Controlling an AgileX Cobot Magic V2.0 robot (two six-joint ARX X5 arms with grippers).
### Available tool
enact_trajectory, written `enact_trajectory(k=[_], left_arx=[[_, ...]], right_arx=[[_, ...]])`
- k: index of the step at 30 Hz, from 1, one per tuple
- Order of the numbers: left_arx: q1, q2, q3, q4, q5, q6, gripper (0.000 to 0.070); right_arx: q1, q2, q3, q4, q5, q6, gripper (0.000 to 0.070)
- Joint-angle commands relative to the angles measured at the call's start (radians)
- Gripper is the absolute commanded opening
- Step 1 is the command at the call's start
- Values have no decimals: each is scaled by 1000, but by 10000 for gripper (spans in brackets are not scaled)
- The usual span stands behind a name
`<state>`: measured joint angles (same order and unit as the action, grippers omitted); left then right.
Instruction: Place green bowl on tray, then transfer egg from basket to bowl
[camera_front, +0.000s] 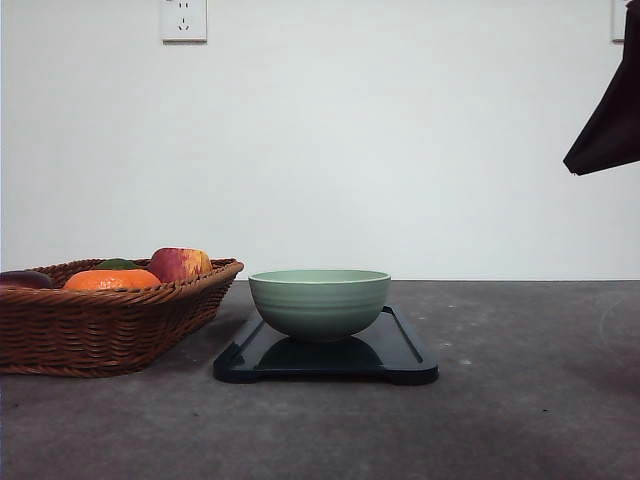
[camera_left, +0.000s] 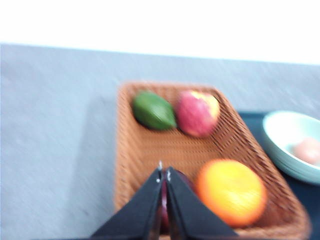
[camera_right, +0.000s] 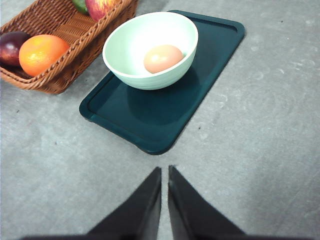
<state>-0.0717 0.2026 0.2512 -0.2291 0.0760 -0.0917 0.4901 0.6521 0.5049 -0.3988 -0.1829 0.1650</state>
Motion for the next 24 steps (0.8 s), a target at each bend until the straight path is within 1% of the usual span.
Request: enact_trajectory(k=[1,5,9,12,16,24], left_arx=[[12,-43,-57,45,-2,23,0],[39,-141,-157,72,-2,23,0],[47,-196,-210,72,-2,22,0],[47,-199,-230,73,-3,23,0],[48,-199,-238,44,-3,23,0],[47,-199,-238,45,-3,21,0]], right_arx=[[6,4,7,13,0,11,16],[6,4,7,13,0,11,16],[6,4,7,13,0,11,16],[6,4,7,13,0,11,16],[6,4,7,13,0,11,16],[6,4,7,13,0,11,16]])
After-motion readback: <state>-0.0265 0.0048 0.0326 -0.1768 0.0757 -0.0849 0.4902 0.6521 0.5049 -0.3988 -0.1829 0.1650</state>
